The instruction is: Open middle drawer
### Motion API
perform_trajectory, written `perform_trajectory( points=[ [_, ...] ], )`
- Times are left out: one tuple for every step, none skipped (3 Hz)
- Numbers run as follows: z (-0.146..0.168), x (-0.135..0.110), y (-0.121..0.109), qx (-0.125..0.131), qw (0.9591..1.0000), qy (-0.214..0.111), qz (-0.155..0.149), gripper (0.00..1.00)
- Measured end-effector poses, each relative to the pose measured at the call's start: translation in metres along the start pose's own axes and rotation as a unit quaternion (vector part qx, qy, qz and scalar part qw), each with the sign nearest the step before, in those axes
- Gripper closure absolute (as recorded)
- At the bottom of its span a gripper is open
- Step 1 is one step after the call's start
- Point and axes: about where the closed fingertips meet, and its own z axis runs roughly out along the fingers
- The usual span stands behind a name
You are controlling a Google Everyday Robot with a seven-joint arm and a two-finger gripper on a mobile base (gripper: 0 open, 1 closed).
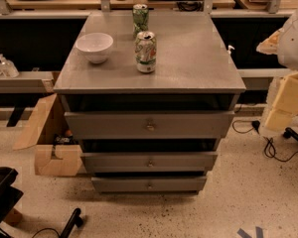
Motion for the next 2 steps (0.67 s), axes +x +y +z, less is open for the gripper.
perform_trajectory(
  points=[
    [0.000,0.000,0.000,0.000,1.0000,0.000,0.000,0.00],
    [0.018,-0.002,-0.003,0.009,0.9998,-0.019,0.001,0.00]
  ],
)
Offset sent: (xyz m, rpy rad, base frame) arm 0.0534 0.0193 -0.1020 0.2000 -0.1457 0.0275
